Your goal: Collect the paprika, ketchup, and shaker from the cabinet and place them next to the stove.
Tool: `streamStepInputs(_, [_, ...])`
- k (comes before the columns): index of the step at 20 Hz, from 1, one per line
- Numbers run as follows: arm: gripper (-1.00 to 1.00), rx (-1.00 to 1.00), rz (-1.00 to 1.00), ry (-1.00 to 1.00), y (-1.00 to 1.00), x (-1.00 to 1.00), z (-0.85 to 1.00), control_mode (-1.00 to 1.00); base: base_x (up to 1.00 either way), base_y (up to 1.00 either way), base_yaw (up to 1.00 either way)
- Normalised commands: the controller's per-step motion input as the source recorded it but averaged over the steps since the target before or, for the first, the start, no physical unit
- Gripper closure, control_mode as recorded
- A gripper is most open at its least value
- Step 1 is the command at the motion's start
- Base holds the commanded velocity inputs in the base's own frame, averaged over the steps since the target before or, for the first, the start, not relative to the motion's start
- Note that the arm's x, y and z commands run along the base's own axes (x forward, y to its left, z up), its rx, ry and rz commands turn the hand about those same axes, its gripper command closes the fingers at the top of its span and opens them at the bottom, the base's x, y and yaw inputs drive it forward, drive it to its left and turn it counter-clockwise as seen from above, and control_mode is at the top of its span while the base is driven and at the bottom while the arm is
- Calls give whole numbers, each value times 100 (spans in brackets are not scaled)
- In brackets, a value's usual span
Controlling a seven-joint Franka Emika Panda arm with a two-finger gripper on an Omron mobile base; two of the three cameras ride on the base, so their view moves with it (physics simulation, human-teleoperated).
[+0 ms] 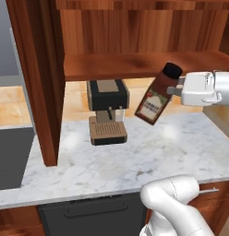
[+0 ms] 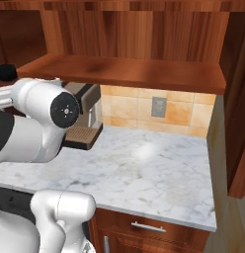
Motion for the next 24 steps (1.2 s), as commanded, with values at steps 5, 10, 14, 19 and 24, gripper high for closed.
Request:
streamStepInputs(5, [100,0,0,0,0,0,0,100,-73,0,19])
streamStepInputs(10, [100,0,0,0,0,0,0,100,-83,0,26])
streamStepInputs(14, [100,0,0,0,0,0,0,100,-85,5,28])
streamStepInputs(19, [100,0,0,0,0,0,0,100,-67,28,34])
streamStepInputs(24, [100,0,0,0,0,0,0,100,-33,55,41])
